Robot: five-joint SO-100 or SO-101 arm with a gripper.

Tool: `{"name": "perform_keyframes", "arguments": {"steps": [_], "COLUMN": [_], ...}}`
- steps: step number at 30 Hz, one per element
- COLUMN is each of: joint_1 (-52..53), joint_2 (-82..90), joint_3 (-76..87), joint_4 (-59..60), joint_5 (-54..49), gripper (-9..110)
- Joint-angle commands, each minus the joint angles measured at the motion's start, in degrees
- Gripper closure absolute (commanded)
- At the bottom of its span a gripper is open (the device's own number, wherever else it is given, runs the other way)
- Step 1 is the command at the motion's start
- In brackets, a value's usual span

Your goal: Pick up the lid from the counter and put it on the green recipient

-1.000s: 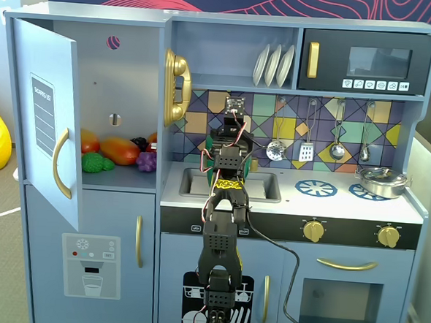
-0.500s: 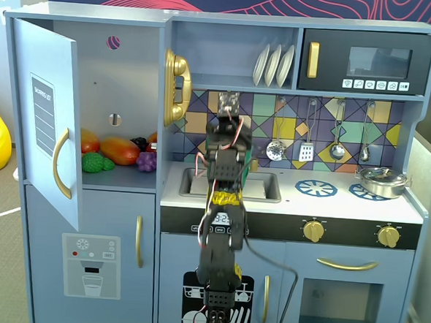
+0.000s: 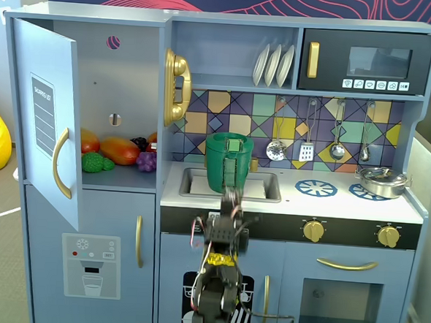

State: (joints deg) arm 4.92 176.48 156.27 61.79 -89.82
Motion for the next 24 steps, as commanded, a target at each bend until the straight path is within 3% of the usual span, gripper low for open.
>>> {"name": "perform_keyframes", "arguments": {"steps": [1,9,16,24], "joint_1": [-0.62,-3.69,-2.02,0.26], "joint_2": [2.55,2.02,5.62,5.62], "joint_3": [12.74,15.47,15.47,15.47], "joint_4": [-3.52,6.86,24.08,26.02], "joint_5": [4.57,12.83,9.14,2.99], "gripper": [101,101,101,100]}}
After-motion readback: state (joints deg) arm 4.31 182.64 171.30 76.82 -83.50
